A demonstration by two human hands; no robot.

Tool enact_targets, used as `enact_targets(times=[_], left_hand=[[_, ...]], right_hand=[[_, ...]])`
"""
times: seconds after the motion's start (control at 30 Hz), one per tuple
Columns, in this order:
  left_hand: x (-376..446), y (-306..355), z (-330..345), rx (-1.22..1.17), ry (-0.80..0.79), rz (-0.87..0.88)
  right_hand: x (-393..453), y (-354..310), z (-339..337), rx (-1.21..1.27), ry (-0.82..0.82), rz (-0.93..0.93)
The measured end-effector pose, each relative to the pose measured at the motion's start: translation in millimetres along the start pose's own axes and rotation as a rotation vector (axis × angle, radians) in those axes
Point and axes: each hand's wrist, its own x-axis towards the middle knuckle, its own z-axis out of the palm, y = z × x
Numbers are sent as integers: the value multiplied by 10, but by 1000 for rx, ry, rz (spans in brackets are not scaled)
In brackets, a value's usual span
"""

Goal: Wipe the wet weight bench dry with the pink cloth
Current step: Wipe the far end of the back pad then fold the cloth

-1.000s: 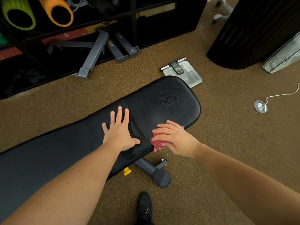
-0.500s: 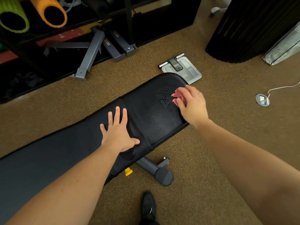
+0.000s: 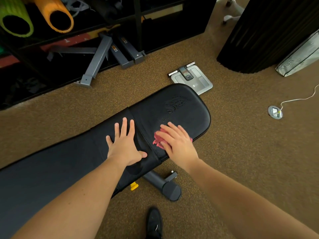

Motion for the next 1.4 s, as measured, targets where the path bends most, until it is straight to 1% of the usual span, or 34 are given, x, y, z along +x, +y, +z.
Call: enact_targets(times=[0.07, 0.1, 0.2, 0.27, 0.3, 0.33, 0.43, 0.47, 0.53, 0.7, 0.87, 1.23, 1.4], left_hand=[[0, -4, 3, -4, -1, -1], [2, -7, 5, -4, 1, 0], [2, -7, 4, -9, 1, 5], [-4, -10, 7, -9, 1, 7], [-3, -11, 5, -5, 0, 6], [-2, -12, 5, 1, -3, 4], [6, -12, 7, 3, -7, 2], [8, -10, 6, 4, -8, 4], [13, -10, 2, 8, -14, 4], [16, -5, -5, 13, -43, -6], [18, -10, -9, 13, -51, -3], [21, -30, -8, 12, -58, 2], [17, -28, -14, 10, -64, -3]], right_hand=[[-88, -43, 25, 62, 15, -41], [-117, -67, 20, 102, 51, -34], [-69, -135, -72, 170, 253, 56], [90, -197, -134, 86, 371, 32], [193, -218, -137, 33, 371, 5], [290, -235, -116, -19, 319, -25], [470, -197, 44, -173, 38, -153], [512, -141, 82, -197, -16, -184], [654, -17, 78, -215, -52, -196], [1060, 224, -24, -215, -49, -75], [1256, 433, -99, -204, -25, 21], [1317, 779, -346, -198, 81, 242], [1293, 847, -488, -97, 106, 385]])
